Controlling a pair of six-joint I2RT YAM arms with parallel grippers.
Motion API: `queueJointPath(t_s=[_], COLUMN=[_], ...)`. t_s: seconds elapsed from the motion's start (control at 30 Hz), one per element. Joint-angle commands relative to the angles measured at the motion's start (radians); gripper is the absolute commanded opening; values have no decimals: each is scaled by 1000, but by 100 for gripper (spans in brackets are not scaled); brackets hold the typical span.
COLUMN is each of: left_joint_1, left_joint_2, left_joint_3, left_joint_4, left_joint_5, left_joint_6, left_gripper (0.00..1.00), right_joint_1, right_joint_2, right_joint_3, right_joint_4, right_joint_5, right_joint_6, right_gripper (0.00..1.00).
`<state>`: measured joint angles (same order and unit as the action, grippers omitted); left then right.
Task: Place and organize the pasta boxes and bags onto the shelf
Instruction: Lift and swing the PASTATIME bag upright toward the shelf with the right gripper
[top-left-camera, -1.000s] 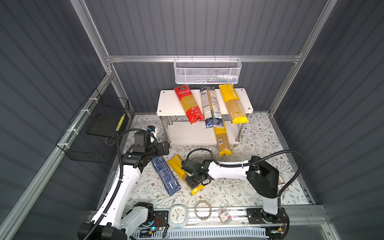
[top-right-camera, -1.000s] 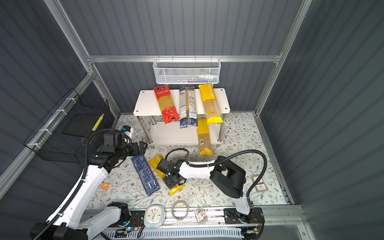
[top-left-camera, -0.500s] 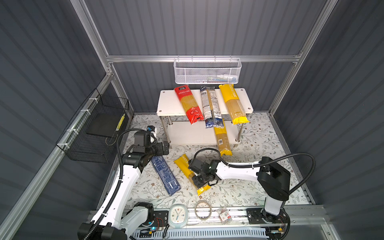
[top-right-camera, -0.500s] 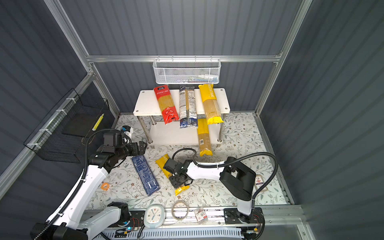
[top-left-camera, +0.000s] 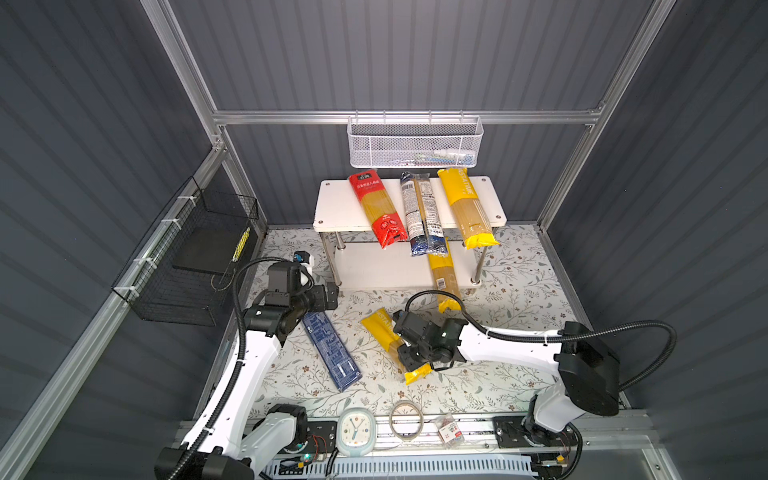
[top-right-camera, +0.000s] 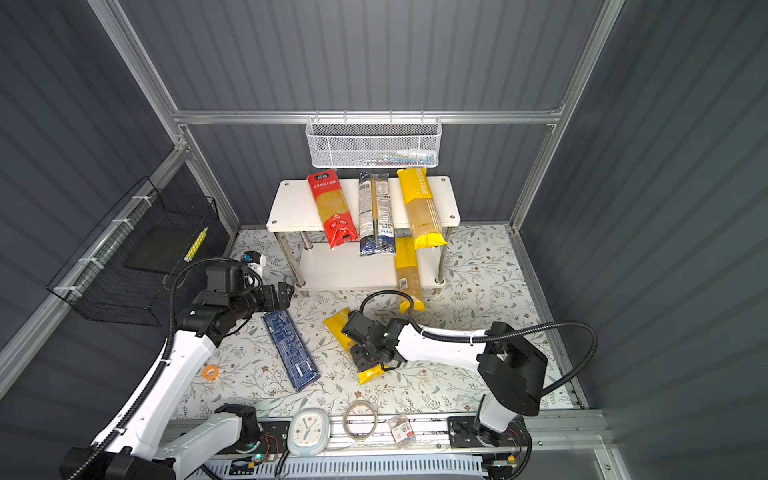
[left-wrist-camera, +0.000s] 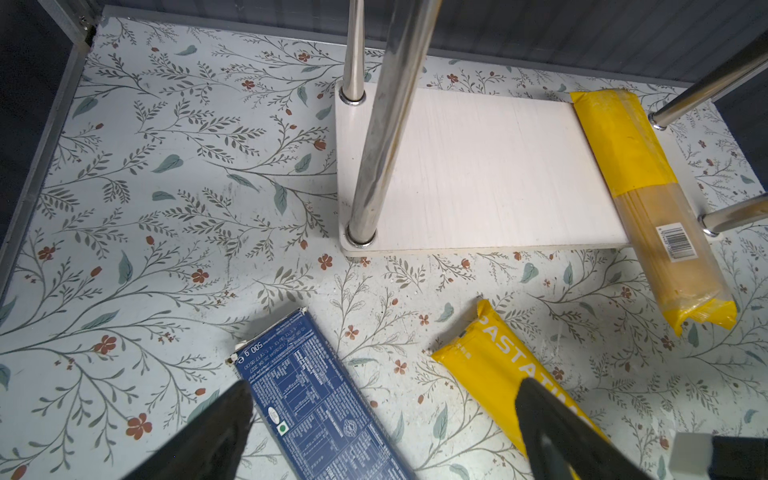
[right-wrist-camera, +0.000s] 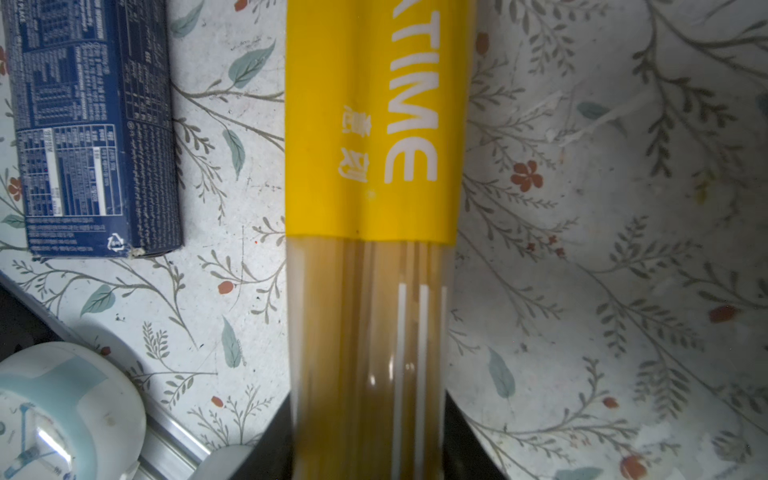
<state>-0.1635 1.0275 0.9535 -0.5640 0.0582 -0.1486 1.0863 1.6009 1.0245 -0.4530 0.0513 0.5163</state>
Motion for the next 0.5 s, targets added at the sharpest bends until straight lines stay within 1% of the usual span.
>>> queueJointPath(t_s=[0.0,0.33,0.47], left_joint_1=[5,5,6], left_joint_2=[-15,-15,-15], left_joint_3=[-9,-9,-8], left_joint_4=[-25,-25,-25], left_joint_5=[3,2,2], left_joint_6=[17,17,17], left_gripper=[100,100,100], right_joint_1=[-5,-6,-9], right_joint_2=[-65,-186,-194], right_joint_3=[-3,-70,-88], right_joint_4=[105,186,209], right_joint_5=[48,123,129], right_joint_6=[7,-28,-49], right_gripper=[0,0,0])
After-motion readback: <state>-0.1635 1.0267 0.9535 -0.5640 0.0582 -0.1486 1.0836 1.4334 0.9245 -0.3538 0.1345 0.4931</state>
